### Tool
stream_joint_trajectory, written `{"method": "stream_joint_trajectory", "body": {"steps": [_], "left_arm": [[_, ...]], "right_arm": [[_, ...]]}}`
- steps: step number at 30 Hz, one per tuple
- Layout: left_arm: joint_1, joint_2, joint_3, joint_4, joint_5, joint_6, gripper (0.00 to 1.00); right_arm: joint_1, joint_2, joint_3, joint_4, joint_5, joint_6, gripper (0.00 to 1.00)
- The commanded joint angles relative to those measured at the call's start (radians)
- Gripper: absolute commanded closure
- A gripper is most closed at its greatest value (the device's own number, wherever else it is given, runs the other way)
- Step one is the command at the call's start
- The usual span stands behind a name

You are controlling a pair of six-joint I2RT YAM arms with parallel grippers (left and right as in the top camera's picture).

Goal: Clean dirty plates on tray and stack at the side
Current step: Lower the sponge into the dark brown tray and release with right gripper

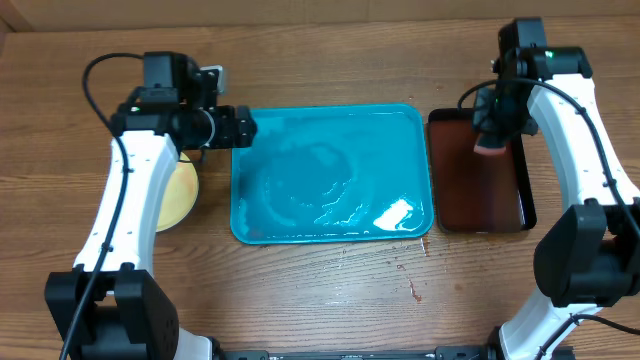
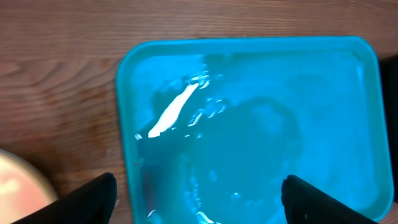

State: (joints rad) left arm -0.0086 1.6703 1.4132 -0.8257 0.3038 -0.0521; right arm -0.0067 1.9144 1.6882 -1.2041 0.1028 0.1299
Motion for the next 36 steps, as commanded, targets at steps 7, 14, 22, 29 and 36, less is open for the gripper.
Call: {"method": "stream_joint_trajectory", "body": {"steps": [7, 14, 22, 29, 36], "left_arm": [[-0.065, -0.008, 0.014, 0.008, 0.007, -0.004, 0.00], [-0.064, -0.008, 0.014, 0.007, 0.007, -0.004, 0.00], [-0.064, -0.008, 0.014, 0.008, 0.007, -0.004, 0.00], [-0.064, -0.008, 0.014, 0.008, 0.007, -0.004, 0.00], [-0.065, -0.008, 0.014, 0.008, 0.006, -0.004, 0.00]], "right_arm": [[-0.047, 0.018, -0.289, 0.281, -0.092, -0.191, 0.96], [-0.047, 0.018, -0.423, 0.437, -0.106, -0.191, 0.96], [-0.047, 0.014, -0.360, 0.355, -0.106, -0.182, 0.67], [-0.047, -0.042, -0.064, 0.141, -0.148, -0.183, 0.55], [-0.047, -0.135, 0.220, -0.105, -0.222, -0.179, 0.00]]}}
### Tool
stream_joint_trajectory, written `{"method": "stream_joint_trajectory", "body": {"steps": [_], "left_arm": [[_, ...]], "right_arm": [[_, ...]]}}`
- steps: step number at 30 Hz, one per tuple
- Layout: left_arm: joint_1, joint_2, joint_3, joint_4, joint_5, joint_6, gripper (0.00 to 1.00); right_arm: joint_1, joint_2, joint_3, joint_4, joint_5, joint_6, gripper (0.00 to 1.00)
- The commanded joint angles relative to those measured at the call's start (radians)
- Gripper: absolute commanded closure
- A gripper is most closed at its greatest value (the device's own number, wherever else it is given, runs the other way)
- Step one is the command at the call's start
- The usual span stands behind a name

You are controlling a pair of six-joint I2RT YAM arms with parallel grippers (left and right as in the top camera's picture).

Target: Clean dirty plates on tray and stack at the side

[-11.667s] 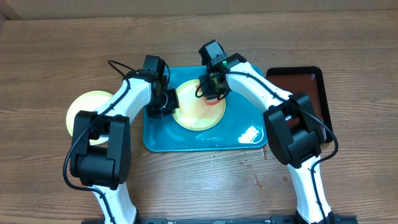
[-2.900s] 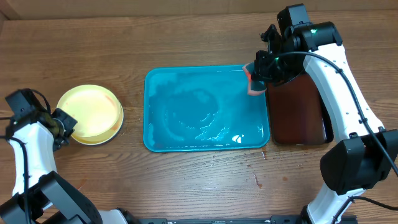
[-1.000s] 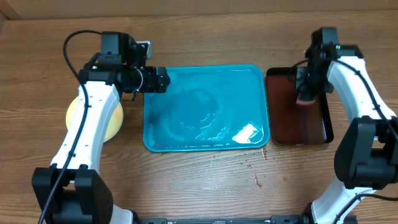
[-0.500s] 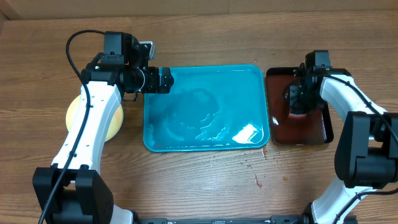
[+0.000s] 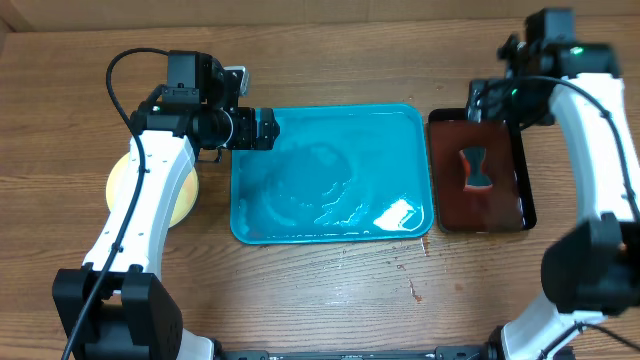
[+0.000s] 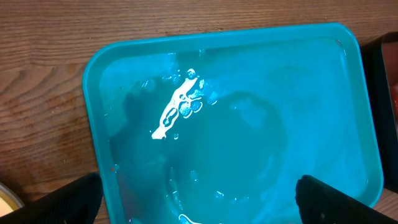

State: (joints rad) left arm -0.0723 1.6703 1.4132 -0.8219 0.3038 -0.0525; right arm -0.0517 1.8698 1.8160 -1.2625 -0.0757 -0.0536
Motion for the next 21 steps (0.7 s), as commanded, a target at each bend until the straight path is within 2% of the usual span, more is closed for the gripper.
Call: {"method": "stream_joint_trajectory", "body": {"steps": [1, 9, 15, 21], "left_arm": [[-0.001, -0.008, 0.014, 0.004, 0.006, -0.003, 0.01], [0.000, -0.008, 0.014, 0.004, 0.006, -0.003, 0.00], [0.000, -0.008, 0.014, 0.003, 0.001, -0.003, 0.01], [0.000, -0.008, 0.014, 0.004, 0.000, -0.003, 0.00]], "right_arm": [[-0.002, -0.115, 0.115, -0.074, -0.047, 0.005, 0.00], [-0.002, -0.364, 0.131, -0.161, -0.186, 0.022, 0.00], [-0.002, -0.541, 0.131, -0.263, -0.185, 0.114, 0.00], [-0.002, -0.659, 0.131, -0.376, -0.184, 0.113, 0.00]]}}
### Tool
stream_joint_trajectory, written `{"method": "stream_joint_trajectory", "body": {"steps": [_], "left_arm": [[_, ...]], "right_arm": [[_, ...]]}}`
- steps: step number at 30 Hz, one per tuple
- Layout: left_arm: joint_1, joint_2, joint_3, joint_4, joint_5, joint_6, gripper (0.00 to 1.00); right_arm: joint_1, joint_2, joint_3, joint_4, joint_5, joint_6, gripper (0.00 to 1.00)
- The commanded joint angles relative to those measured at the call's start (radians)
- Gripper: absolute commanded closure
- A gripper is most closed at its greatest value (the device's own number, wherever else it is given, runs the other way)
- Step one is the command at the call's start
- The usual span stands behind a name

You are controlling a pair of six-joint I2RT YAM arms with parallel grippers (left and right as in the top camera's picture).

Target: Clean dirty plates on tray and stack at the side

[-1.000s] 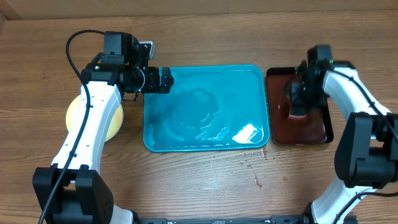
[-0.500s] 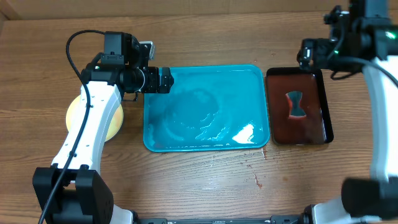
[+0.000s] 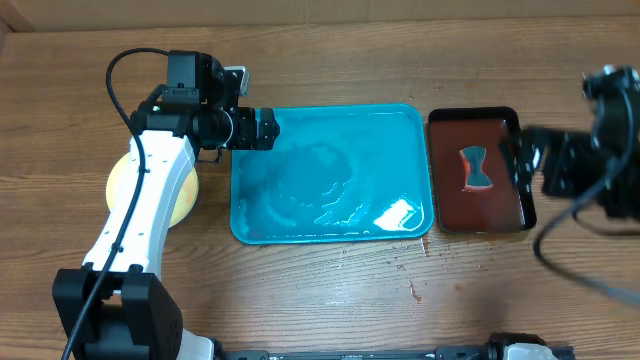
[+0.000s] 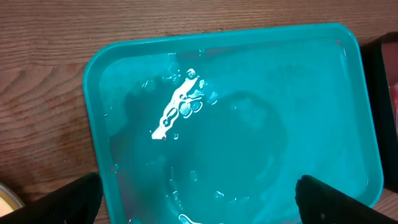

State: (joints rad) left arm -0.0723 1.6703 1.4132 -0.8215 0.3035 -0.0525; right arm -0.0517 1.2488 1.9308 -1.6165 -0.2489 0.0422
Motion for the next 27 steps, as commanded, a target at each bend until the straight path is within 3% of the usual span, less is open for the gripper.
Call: {"method": "stream_joint_trajectory", "body": {"steps": [1, 12, 17, 22, 27], "left_arm": [[0.000, -0.008, 0.014, 0.003, 0.001, -0.003, 0.00], [0.000, -0.008, 0.014, 0.003, 0.001, -0.003, 0.00], [0.000, -0.008, 0.014, 0.003, 0.001, -0.003, 0.00], [0.000, -0.008, 0.014, 0.003, 0.001, -0.003, 0.00], [0.000, -0.008, 0.014, 0.003, 0.001, -0.003, 0.01]], "right_arm": [[-0.002, -0.050, 0.016, -0.041, 0.000, 0.011, 0.00], [-0.002, -0.156, 0.012, -0.022, 0.185, 0.010, 0.00], [0.011, -0.216, -0.059, 0.120, 0.215, 0.006, 0.00], [0.047, -0.381, -0.330, 0.389, 0.199, 0.004, 0.00], [0.047, -0.604, -0.756, 0.733, 0.150, 0.003, 0.00]]}}
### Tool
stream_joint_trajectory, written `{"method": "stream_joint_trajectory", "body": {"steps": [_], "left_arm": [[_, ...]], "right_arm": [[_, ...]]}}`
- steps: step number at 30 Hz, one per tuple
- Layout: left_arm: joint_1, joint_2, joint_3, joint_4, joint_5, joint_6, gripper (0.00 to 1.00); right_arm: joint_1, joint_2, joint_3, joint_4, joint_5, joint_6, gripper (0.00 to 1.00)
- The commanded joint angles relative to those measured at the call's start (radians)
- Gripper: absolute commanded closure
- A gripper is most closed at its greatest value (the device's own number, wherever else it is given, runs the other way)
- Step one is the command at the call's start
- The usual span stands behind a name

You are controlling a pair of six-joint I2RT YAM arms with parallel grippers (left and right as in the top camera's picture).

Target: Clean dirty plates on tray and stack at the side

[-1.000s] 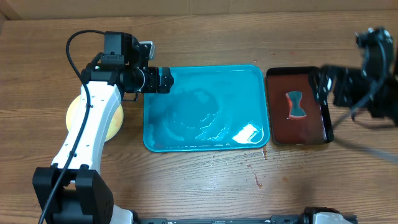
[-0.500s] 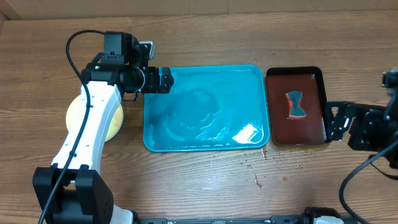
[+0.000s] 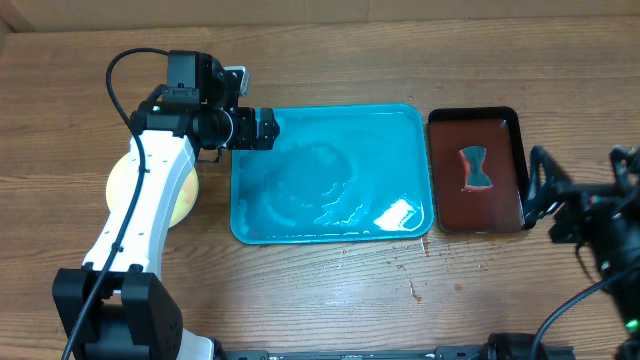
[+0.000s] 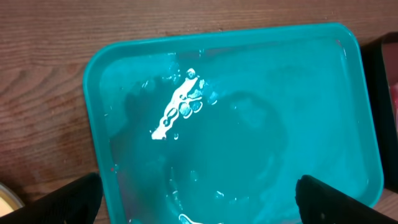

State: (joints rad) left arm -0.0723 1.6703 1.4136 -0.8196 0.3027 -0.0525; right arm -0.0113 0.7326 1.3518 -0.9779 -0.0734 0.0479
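The teal tray (image 3: 330, 170) lies mid-table, wet and with no plate on it; the left wrist view shows its glistening floor (image 4: 249, 124). A pale yellow plate (image 3: 175, 195) rests on the wood left of the tray, partly hidden under my left arm; its rim just shows in the wrist view (image 4: 6, 204). My left gripper (image 3: 265, 128) hangs over the tray's far left corner, open, its fingers (image 4: 68, 202) wide apart with nothing between them (image 4: 199, 205). My right gripper (image 3: 537, 185) is drawn back at the near right; its jaws are unclear.
A dark brown tray (image 3: 480, 215) stands right of the teal one, with a red-and-teal sponge (image 3: 477, 168) lying in it. Its edge shows in the left wrist view (image 4: 385, 81). Small red specks mark the wood near the teal tray's near right corner.
My right arm has drawn back from beside the dark tray toward the table's near right corner. The left arm, both trays, the sponge and the plate have not moved.
First my right gripper held the sponge over the dark tray, and my left gripper hung at the teal tray's left edge by the plate. Then the sponge lay in the dark tray and the left gripper stood slightly farther over the tray. The right arm has since withdrawn.
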Motion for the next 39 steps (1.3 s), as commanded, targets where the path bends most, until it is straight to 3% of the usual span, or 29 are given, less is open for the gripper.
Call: {"method": "stream_joint_trajectory", "body": {"steps": [1, 10, 21, 24, 32, 39], "left_arm": [[0.000, -0.008, 0.014, 0.002, 0.002, -0.003, 0.00], [0.001, -0.008, 0.014, 0.002, 0.002, -0.003, 0.00], [0.000, -0.008, 0.014, 0.002, 0.002, -0.003, 0.00], [0.001, -0.008, 0.014, 0.001, 0.001, -0.003, 0.00], [-0.001, -0.008, 0.014, 0.002, 0.002, -0.003, 0.00], [0.000, -0.008, 0.014, 0.002, 0.001, -0.003, 0.01]], "right_arm": [[0.006, -0.138, -0.273, 0.166, -0.044, -0.002, 0.00], [0.014, -0.494, -0.928, 0.739, -0.112, 0.002, 0.00], [0.044, -0.695, -1.298, 1.036, -0.107, 0.001, 0.00], [0.044, -0.725, -1.345, 1.060, -0.107, 0.001, 0.00], [0.044, -0.730, -1.344, 0.906, -0.092, 0.009, 0.00], [0.044, -0.730, -1.344, 0.912, -0.111, 0.008, 0.00]]}}
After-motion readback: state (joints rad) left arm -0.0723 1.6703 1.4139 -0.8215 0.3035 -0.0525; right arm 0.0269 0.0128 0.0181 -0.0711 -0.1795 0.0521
